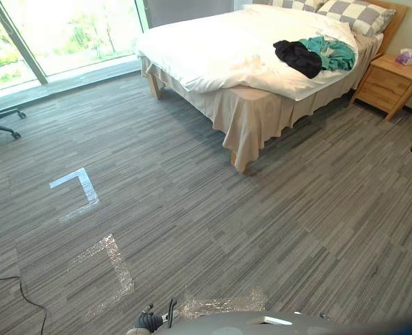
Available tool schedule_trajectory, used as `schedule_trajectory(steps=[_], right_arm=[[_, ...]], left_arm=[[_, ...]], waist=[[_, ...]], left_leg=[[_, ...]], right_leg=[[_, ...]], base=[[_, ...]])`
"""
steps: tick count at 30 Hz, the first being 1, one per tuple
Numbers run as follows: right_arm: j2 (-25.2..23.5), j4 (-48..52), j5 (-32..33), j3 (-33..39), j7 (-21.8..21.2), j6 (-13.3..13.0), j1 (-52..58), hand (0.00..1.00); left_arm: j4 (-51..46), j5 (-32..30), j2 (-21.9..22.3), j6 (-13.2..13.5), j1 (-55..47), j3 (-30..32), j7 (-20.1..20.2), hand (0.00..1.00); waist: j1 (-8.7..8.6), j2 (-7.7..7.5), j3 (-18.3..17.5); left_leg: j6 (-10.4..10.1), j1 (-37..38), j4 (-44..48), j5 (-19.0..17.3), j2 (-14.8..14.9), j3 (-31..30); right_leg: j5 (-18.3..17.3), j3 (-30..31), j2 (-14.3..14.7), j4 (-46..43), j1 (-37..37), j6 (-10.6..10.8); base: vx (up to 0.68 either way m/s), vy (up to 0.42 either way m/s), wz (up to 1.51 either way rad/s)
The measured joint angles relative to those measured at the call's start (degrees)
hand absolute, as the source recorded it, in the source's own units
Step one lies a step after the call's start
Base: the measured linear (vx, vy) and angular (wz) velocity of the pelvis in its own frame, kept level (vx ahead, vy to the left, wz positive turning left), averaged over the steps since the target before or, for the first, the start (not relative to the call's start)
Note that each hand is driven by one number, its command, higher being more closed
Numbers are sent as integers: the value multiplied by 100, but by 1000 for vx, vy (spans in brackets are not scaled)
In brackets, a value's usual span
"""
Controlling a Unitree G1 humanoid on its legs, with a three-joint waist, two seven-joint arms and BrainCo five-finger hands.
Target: Tidy the bed and pick cloth on bed and put in laundry
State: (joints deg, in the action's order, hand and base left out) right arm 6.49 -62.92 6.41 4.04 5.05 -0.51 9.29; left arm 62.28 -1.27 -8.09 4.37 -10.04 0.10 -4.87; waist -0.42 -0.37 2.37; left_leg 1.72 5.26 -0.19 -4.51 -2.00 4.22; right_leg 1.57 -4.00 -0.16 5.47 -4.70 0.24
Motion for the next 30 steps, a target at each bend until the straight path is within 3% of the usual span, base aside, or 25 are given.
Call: schedule_trajectory(steps=[7,14,30], right_arm=[[-7,-1,-60,11,-6,-24,-221,0],[-47,0,-105,16,-25,-54,-279,0],[-107,14,-106,247,-42,-56,-272,0]], left_arm=[[0,-204,17,59,151,-3,23,0],[-3,-183,-41,133,186,-15,216,0],[13,-318,-170,123,324,-452,246,0]], waist=[[-3,14,119],[8,-59,171],[-39,-83,189]], left_leg=[[-5,212,-174,2,-3,9],[-8,210,-193,2,-28,108],[-48,174,-360,-6,2,526]], right_leg=[[7,0,9,28,-112,90],[7,37,-25,36,-84,92],[8,446,35,4,191,87]], base=[[14,-1,-1],[-55,-5,-4],[-3,-18,-15]])
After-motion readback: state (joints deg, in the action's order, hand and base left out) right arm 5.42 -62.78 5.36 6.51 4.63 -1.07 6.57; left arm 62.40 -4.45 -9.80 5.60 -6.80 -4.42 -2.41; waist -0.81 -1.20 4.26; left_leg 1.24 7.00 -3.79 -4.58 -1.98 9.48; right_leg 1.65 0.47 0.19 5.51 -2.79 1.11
